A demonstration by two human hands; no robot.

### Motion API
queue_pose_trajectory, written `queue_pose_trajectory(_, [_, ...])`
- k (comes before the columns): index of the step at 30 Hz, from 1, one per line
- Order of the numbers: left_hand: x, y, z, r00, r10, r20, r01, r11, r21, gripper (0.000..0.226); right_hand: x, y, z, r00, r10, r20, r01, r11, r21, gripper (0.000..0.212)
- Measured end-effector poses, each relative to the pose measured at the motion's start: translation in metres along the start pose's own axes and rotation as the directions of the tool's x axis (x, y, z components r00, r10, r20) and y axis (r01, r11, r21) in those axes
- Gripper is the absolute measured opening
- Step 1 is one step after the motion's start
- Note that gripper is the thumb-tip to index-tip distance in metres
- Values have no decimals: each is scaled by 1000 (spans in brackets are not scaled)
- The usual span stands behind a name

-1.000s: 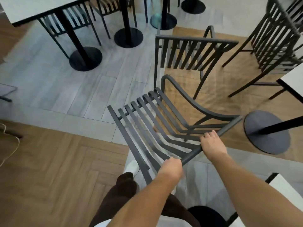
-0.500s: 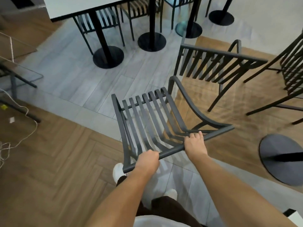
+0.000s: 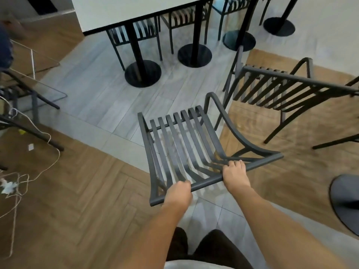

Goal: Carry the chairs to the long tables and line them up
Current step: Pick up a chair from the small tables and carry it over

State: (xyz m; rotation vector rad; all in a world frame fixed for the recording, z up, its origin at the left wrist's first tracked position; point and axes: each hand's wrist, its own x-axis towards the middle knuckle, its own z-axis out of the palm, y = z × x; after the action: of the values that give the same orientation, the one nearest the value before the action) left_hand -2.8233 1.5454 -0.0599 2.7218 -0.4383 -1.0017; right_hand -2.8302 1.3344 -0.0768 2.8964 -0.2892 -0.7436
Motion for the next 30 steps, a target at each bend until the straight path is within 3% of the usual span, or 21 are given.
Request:
queue_pose_trajectory(12, [72,-70,-84,986,-150,67,140,980,145,33,96,-59,-68,984,-162,74,168,983,-73,30])
queue_pose_trajectory(18, [123,-85,-111,975,-178,-131,194,973,122,34,159,-66,-106,973,-220,70,226,969,-99,29])
queue_pose_trajectory(30, [215,-91,-178,926,-311,-212,328,944,49,42,273,-68,-169,938,-333,97,344,930,-130,31])
